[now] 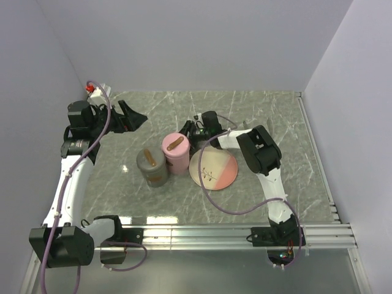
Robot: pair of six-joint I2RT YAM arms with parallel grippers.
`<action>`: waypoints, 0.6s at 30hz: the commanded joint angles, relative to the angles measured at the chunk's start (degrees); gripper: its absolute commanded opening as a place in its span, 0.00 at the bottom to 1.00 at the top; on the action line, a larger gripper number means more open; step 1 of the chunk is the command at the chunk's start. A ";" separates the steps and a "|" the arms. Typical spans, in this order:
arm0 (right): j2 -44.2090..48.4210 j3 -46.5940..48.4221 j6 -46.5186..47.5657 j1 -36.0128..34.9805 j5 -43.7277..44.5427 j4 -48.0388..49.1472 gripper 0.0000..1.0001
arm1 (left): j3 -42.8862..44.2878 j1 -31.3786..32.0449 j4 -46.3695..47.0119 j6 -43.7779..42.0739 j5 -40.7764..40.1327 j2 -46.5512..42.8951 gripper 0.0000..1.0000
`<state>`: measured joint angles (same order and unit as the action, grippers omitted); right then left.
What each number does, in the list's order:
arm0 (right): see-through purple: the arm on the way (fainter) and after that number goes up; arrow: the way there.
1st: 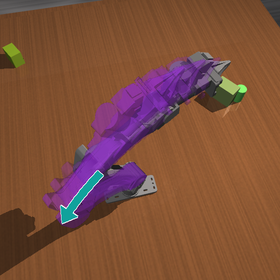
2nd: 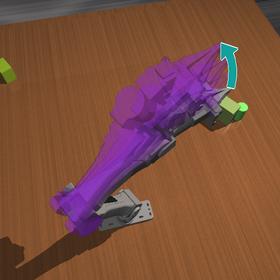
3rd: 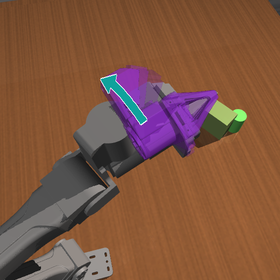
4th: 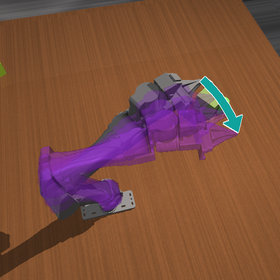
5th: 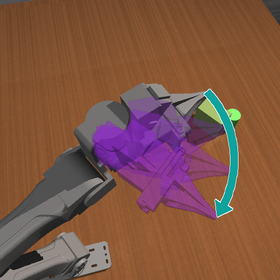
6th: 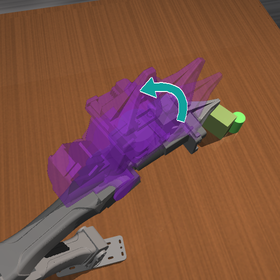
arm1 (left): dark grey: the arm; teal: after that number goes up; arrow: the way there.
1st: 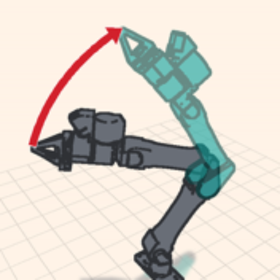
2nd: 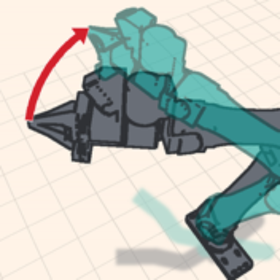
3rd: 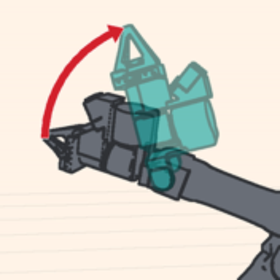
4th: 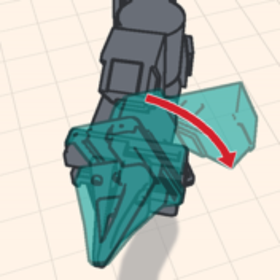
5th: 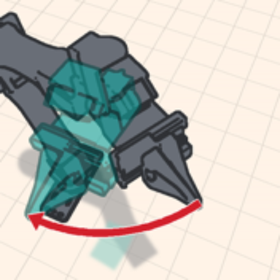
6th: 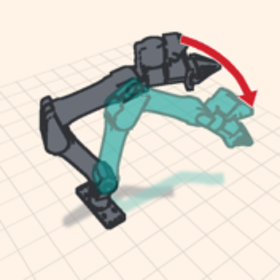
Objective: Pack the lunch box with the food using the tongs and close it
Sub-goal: Move the packing box to the center of the board.
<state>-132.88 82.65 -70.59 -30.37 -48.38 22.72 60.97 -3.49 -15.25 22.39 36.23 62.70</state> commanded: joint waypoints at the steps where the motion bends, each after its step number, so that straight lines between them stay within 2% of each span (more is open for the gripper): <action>1: 5.26 -2.14 -0.78 -1.53 -2.07 1.80 0.58 | -0.15 -0.47 2.76 1.07 1.91 -0.74 0.99; 18: 8.78 -7.06 0.28 -3.03 -1.46 1.62 0.58 | -1.03 -1.17 2.76 1.16 2.53 -1.53 0.99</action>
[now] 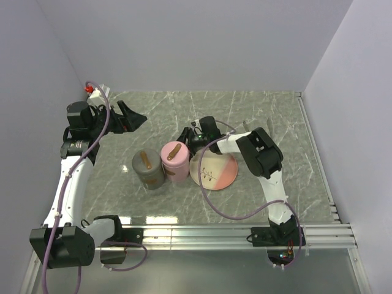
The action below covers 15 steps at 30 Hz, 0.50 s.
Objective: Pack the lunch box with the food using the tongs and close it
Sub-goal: Move the packing box to the center of the board.
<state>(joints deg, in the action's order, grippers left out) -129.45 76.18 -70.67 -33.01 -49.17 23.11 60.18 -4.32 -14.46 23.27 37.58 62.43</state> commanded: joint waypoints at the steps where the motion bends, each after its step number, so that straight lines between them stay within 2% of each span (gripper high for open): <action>1: 5.78 -1.03 0.36 -0.38 -0.58 1.41 0.58 | -0.24 -0.34 2.15 0.37 1.35 -1.35 0.99; 15: 8.16 -3.67 0.19 -1.00 -0.49 1.58 0.58 | 0.20 -0.43 2.33 0.55 1.62 -0.91 0.99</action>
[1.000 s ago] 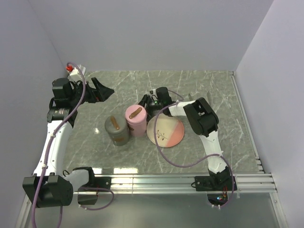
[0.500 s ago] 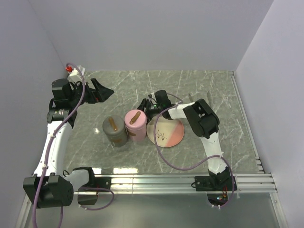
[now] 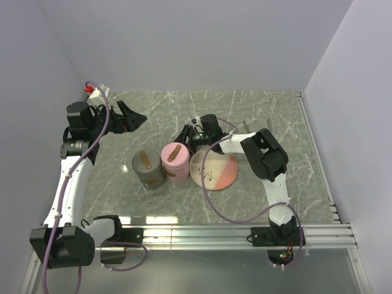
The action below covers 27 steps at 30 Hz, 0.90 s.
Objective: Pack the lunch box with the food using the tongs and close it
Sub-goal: Move the packing box to the center of the board.
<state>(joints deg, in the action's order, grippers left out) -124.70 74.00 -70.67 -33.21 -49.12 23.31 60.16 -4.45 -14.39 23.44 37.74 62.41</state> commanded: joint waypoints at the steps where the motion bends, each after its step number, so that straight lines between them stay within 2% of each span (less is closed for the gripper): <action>1: 3.59 -2.18 0.10 -0.98 -0.62 1.73 0.57 | 0.13 -0.39 2.35 0.38 1.46 -0.89 0.99; 12: 4.12 -0.17 1.76 0.25 -1.32 0.33 0.58 | 0.92 -0.39 0.51 -1.81 2.60 -0.98 0.99; 17: 7.36 5.97 8.87 3.15 -2.29 -7.90 0.61 | 5.22 -2.05 -8.26 -4.37 5.14 1.22 0.99; 22: 14.39 9.05 21.52 6.66 -1.68 -17.31 0.63 | 5.49 -4.52 -13.46 -10.59 13.24 0.44 1.00; 23: 15.27 10.02 24.94 7.63 -1.50 -22.73 0.63 | 5.58 -4.60 -15.12 -12.78 13.15 -0.01 0.99; 25: 18.17 13.27 37.06 8.60 -1.15 -28.91 0.64 | 6.19 -4.52 -19.52 -18.94 12.54 -1.32 0.99; 27: 19.84 16.43 46.98 9.22 -0.02 -40.67 0.67 | 6.81 -4.60 -22.42 -25.77 11.75 -1.77 0.99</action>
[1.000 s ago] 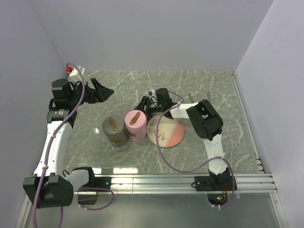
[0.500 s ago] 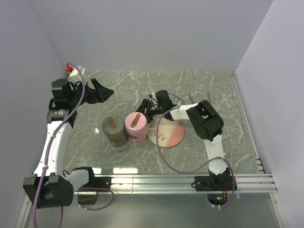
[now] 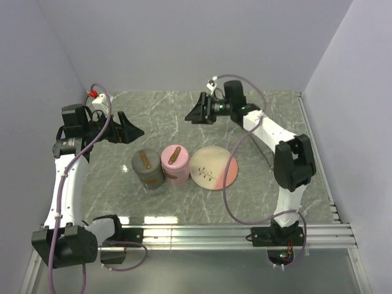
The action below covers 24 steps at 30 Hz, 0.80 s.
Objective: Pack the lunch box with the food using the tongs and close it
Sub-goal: Move the packing box to the center of the board.
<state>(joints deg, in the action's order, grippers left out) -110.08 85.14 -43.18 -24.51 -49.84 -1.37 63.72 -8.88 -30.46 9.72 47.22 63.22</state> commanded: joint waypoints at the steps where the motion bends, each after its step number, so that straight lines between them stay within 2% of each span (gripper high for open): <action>1: 6.80 7.99 28.24 0.34 1.67 -19.86 0.67 | 4.12 -0.08 -9.85 -13.74 1.39 -2.49 0.99; 4: 10.67 10.82 40.25 -1.50 8.26 -33.66 0.68 | 5.88 -0.08 -15.05 -17.97 1.21 -1.96 0.99; 6: 12.69 13.01 46.83 -4.47 14.14 -37.90 0.69 | 6.15 -0.17 -15.86 -17.98 1.21 -1.96 0.99; 10: 14.72 14.96 51.61 -9.75 22.76 -44.94 0.70 | 5.62 -0.17 -15.68 -16.05 0.59 -2.14 0.99; 18: 18.32 8.39 50.74 -18.54 30.94 -42.32 0.68 | 5.62 -0.17 -14.81 -11.66 -0.28 -1.87 0.99; 24: 17.71 6.70 49.51 -23.56 35.60 -39.07 0.66 | 3.61 -0.17 -12.87 -7.89 0.15 -2.31 0.99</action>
<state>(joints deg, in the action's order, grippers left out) -94.30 91.46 6.09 -46.13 -18.37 -43.05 67.68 -8.88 -45.32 -1.54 46.94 62.08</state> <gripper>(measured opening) 0.663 0.994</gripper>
